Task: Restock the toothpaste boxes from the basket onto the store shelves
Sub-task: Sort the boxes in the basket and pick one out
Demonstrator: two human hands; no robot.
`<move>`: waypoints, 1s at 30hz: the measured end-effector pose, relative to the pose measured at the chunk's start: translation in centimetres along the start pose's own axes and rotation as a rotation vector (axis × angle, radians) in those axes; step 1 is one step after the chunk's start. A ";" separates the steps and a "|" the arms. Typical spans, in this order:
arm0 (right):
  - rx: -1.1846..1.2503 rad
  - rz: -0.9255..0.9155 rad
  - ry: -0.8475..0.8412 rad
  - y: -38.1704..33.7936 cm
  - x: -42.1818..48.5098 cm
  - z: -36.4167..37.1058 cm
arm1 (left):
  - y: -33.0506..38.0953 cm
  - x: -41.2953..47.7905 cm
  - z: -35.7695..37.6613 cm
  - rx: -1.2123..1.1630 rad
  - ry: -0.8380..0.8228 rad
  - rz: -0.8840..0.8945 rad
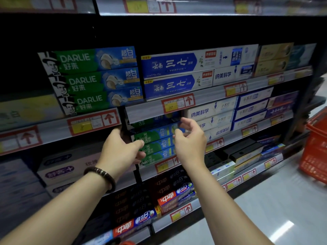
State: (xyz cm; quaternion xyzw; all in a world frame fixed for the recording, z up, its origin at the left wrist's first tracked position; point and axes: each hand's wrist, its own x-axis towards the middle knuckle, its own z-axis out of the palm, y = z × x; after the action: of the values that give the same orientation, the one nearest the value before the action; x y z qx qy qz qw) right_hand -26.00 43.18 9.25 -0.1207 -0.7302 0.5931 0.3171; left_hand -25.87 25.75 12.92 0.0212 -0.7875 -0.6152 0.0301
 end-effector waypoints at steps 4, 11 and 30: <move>-0.006 -0.018 -0.033 0.0 -1.1 -1.0 | -1.2 -1.5 -1.0 -0.001 0.032 0.029; 0.041 0.072 -0.094 -1.5 -3.4 -1.8 | -1.8 -4.9 -3.3 0.036 0.099 0.117; -0.062 0.078 -0.247 -6.4 -12.3 -6.4 | -0.9 -13.1 -8.2 0.068 -0.010 0.079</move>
State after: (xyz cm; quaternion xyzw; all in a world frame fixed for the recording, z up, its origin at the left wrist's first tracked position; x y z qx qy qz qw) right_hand -11.33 39.75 11.95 -0.0851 -0.7765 0.5923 0.1975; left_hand -12.18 18.50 13.72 -0.0122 -0.8083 -0.5865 0.0498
